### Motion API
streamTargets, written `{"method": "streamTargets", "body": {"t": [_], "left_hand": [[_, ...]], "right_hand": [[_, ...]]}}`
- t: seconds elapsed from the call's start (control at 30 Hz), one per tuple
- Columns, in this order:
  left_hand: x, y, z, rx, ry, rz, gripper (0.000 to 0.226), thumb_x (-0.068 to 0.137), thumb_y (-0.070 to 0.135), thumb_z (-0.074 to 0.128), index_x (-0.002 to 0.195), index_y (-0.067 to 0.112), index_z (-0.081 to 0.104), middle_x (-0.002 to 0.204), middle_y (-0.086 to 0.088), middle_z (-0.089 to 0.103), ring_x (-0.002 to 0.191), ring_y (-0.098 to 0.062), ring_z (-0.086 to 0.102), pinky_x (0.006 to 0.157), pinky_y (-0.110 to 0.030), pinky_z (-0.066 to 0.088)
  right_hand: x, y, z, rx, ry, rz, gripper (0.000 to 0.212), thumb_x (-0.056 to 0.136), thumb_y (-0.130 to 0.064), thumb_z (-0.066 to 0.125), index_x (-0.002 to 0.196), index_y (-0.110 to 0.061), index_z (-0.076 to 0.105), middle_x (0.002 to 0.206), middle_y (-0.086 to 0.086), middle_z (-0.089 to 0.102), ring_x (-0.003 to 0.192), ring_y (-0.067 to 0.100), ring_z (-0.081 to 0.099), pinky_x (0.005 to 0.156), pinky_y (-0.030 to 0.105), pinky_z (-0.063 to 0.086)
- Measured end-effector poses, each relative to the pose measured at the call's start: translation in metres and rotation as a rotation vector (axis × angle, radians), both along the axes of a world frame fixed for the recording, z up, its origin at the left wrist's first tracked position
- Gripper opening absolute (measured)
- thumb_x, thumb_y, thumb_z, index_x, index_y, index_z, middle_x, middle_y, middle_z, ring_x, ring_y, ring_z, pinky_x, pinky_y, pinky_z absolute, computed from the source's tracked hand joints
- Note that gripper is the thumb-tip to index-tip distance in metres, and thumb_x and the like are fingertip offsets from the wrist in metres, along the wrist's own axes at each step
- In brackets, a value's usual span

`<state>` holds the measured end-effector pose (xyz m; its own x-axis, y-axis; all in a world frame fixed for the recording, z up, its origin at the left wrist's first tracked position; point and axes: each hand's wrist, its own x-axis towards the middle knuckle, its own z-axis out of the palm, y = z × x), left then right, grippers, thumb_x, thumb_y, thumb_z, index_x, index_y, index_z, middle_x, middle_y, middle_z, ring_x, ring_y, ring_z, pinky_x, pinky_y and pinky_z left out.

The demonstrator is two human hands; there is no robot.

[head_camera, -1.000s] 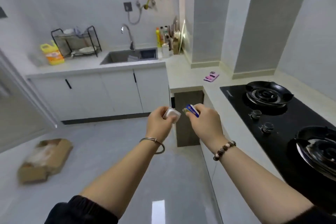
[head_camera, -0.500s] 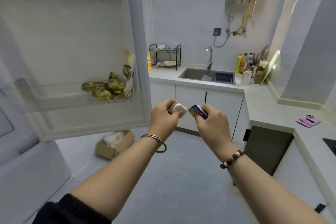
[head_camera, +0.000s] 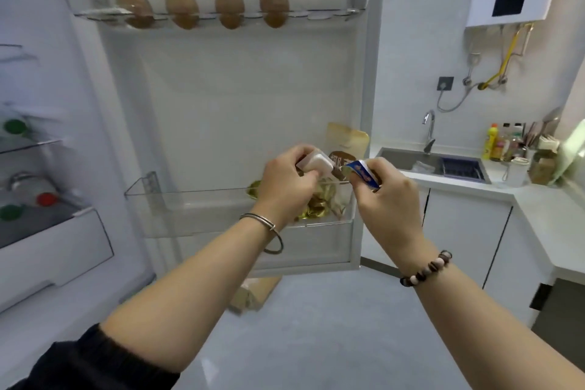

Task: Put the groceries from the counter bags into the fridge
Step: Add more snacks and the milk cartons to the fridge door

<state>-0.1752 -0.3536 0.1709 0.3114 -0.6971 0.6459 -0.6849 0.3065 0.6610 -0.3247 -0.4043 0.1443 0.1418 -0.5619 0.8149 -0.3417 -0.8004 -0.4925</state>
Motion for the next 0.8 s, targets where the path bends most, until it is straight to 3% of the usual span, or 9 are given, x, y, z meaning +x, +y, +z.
{"method": "streamTargets", "body": {"t": [0.1, 0.3, 0.47, 0.6, 0.67, 0.8], "left_hand": [[0.048, -0.003, 0.01, 0.058, -0.002, 0.089, 0.016, 0.079, 0.009, 0.065, 0.085, 0.023, 0.062, 0.073, 0.013, 0.059, 0.066, -0.004, 0.053, 0.062, -0.016, 0.043], [0.114, -0.011, 0.016, 0.508, -0.076, 0.071, 0.011, 0.081, 0.006, 0.061, 0.086, 0.015, 0.064, 0.087, -0.009, 0.065, 0.083, -0.027, 0.065, 0.075, -0.042, 0.058], [0.127, -0.014, 0.019, 0.888, -0.057, -0.027, 0.004, 0.084, 0.005, 0.066, 0.083, 0.009, 0.067, 0.076, -0.008, 0.065, 0.069, -0.02, 0.064, 0.07, -0.028, 0.059], [0.144, -0.015, 0.017, 1.038, -0.02, -0.069, 0.006, 0.081, 0.001, 0.069, 0.078, 0.007, 0.07, 0.071, -0.008, 0.066, 0.063, -0.016, 0.067, 0.067, -0.023, 0.059], [0.146, -0.016, 0.013, 1.085, 0.008, -0.089, 0.009, 0.08, -0.001, 0.069, 0.088, 0.004, 0.069, 0.079, -0.01, 0.067, 0.07, -0.018, 0.068, 0.071, -0.025, 0.059], [0.145, -0.02, 0.01, 1.103, 0.058, -0.224, 0.016, 0.081, 0.0, 0.069, 0.095, 0.008, 0.067, 0.091, -0.007, 0.069, 0.082, -0.019, 0.069, 0.081, -0.029, 0.057]], "right_hand": [[0.024, -0.007, 0.003, -0.022, 0.016, 0.019, 0.006, 0.087, -0.016, 0.064, 0.087, -0.01, 0.062, 0.071, -0.003, 0.06, 0.061, 0.014, 0.052, 0.055, 0.03, 0.045], [0.061, -0.022, 0.011, -0.026, 0.148, 0.012, 0.007, 0.086, -0.012, 0.062, 0.083, -0.006, 0.059, 0.073, 0.001, 0.059, 0.064, 0.02, 0.051, 0.058, 0.031, 0.04], [0.08, -0.027, 0.019, 0.072, 0.401, 0.015, 0.011, 0.09, -0.018, 0.057, 0.089, -0.008, 0.062, 0.077, 0.004, 0.062, 0.068, 0.02, 0.054, 0.059, 0.03, 0.042], [0.082, -0.03, 0.023, 0.121, 0.488, -0.03, 0.014, 0.09, -0.017, 0.055, 0.088, -0.007, 0.063, 0.075, 0.004, 0.06, 0.068, 0.021, 0.053, 0.055, 0.024, 0.039], [0.082, -0.031, 0.026, 0.161, 0.522, -0.044, 0.014, 0.09, -0.019, 0.055, 0.088, -0.007, 0.063, 0.075, 0.003, 0.058, 0.069, 0.02, 0.052, 0.053, 0.02, 0.037], [0.083, -0.03, 0.028, 0.197, 0.563, -0.028, 0.016, 0.091, -0.021, 0.055, 0.092, -0.008, 0.064, 0.08, 0.004, 0.062, 0.073, 0.02, 0.056, 0.063, 0.03, 0.046]]}}
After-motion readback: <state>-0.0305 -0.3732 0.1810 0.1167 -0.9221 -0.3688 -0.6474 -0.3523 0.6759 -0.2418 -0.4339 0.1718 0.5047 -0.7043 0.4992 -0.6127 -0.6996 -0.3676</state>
